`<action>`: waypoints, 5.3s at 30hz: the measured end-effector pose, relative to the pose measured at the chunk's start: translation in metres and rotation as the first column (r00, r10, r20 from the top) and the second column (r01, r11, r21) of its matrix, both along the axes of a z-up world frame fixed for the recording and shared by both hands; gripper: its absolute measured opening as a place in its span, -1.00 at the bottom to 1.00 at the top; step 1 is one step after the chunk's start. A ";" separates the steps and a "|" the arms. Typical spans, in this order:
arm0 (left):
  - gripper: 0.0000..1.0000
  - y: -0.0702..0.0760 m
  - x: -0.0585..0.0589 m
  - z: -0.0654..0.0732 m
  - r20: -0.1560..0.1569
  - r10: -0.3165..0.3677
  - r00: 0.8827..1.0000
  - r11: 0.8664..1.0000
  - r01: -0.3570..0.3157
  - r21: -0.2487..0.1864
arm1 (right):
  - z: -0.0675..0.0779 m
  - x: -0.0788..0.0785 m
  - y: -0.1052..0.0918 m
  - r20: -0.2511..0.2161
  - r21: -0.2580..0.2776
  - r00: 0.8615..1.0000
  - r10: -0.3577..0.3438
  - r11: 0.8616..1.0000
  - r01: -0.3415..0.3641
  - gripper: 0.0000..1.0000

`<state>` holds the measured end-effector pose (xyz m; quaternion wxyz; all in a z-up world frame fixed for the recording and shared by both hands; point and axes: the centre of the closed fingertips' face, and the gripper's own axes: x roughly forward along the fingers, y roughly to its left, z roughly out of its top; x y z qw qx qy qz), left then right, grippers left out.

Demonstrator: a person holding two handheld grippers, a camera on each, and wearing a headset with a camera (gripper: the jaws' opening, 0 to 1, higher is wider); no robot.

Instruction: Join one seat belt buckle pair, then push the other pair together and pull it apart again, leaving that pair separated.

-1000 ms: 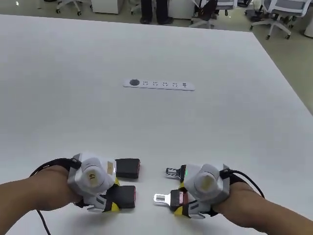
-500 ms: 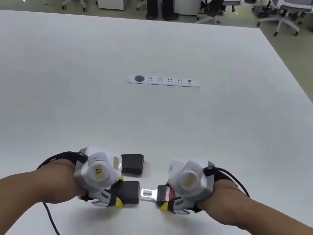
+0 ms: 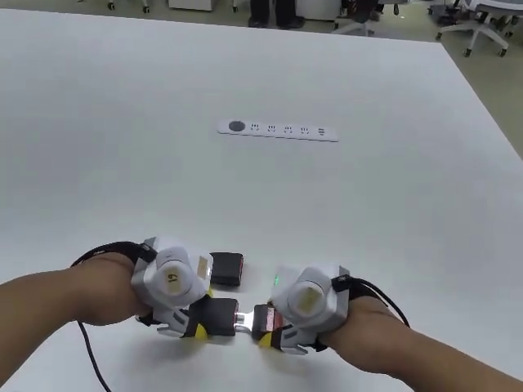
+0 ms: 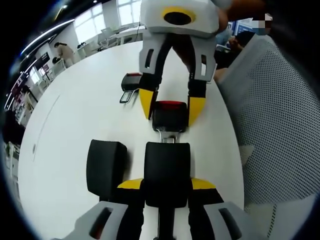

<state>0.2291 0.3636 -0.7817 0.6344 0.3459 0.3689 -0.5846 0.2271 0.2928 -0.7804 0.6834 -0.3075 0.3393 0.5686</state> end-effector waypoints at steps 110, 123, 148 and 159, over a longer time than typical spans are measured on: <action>-0.11 -0.015 0.039 0.051 0.085 0.020 0.996 0.992 -0.009 -0.124 | 0.037 0.034 -0.030 0.044 0.072 0.998 -0.054 0.996 0.051 -0.27; -0.11 -0.014 0.082 0.032 0.068 0.027 0.997 0.997 -0.022 -0.070 | 0.031 0.078 -0.088 0.081 0.006 0.990 -0.119 0.993 0.119 -0.30; -0.33 0.000 0.078 0.003 -0.006 -0.015 1.000 1.000 0.015 0.005 | -0.001 0.076 -0.100 -0.044 -0.046 0.999 0.018 0.999 -0.020 -0.35; -0.34 0.001 0.079 0.001 -0.006 -0.038 0.999 0.999 0.038 0.024 | 0.000 0.076 -0.072 -0.022 -0.028 1.000 0.016 0.999 -0.017 -0.36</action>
